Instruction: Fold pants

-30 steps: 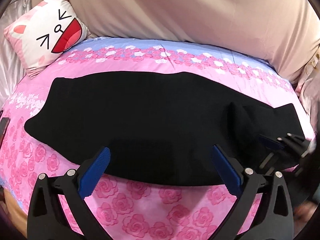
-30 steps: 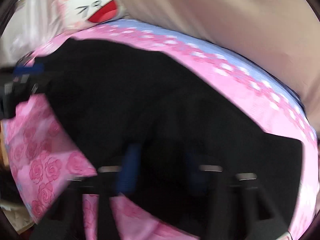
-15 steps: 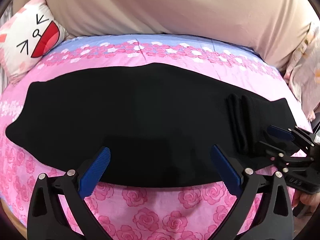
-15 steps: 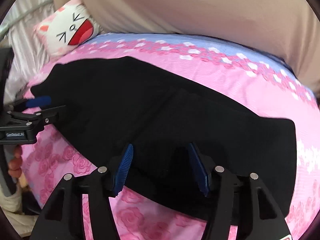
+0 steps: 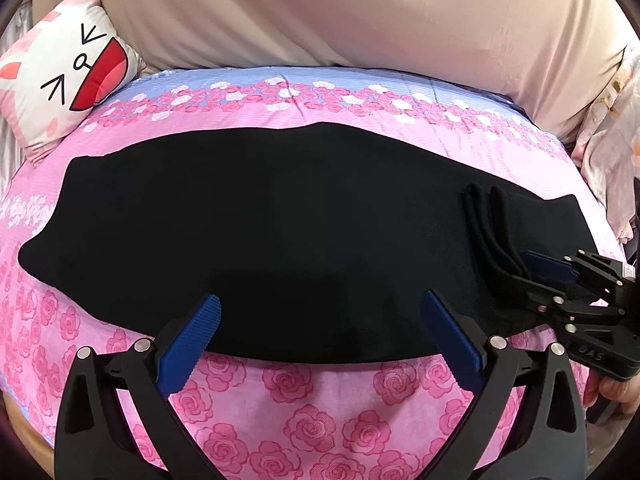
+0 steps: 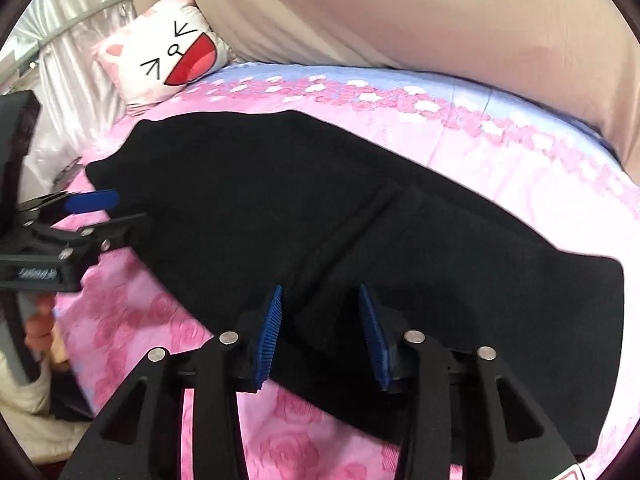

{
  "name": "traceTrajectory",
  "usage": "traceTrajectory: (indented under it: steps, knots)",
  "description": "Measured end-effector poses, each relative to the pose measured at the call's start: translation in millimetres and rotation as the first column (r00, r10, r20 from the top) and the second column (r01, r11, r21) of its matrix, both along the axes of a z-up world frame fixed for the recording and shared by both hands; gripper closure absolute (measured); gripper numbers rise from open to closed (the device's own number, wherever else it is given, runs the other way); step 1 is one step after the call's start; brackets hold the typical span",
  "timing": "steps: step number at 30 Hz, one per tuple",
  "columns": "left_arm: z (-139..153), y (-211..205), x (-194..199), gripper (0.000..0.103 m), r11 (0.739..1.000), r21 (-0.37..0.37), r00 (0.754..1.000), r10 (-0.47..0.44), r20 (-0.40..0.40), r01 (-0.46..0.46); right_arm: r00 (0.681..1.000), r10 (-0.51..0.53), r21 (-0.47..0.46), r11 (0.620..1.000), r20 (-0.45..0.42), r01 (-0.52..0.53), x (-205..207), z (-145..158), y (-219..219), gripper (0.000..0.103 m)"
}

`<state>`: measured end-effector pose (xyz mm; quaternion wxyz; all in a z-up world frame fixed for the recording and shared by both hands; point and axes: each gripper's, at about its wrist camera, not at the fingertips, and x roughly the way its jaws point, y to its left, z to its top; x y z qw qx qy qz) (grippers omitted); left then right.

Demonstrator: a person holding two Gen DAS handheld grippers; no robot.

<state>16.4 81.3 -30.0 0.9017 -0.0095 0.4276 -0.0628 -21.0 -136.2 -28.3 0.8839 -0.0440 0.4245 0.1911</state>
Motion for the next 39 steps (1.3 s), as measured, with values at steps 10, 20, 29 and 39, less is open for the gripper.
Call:
traceTrajectory:
  steps: [10,20,29,39]
  knots:
    - [-2,0,-2,0.005,1.000,0.017,1.000,-0.008,-0.009,0.008,0.999,0.037,0.036,0.999,-0.035,-0.036,-11,-3,-5,0.088]
    - [-2,0,1,0.005,1.000,0.011,1.000,-0.001,-0.021,0.001,1.000,-0.023,0.040,0.999,0.017,0.022,-5,8,4,0.095]
    - [-1,4,-4,0.005,1.000,0.027,1.000,0.001,-0.018,-0.001,0.999,0.026,-0.116,0.993,0.034,-0.022,-7,-3,38,0.058]
    - [-5,5,2,0.005,1.000,0.016,1.000,-0.006,-0.027,0.006,0.997,0.010,-0.199,0.980,0.078,0.006,-1,-16,42,0.080]
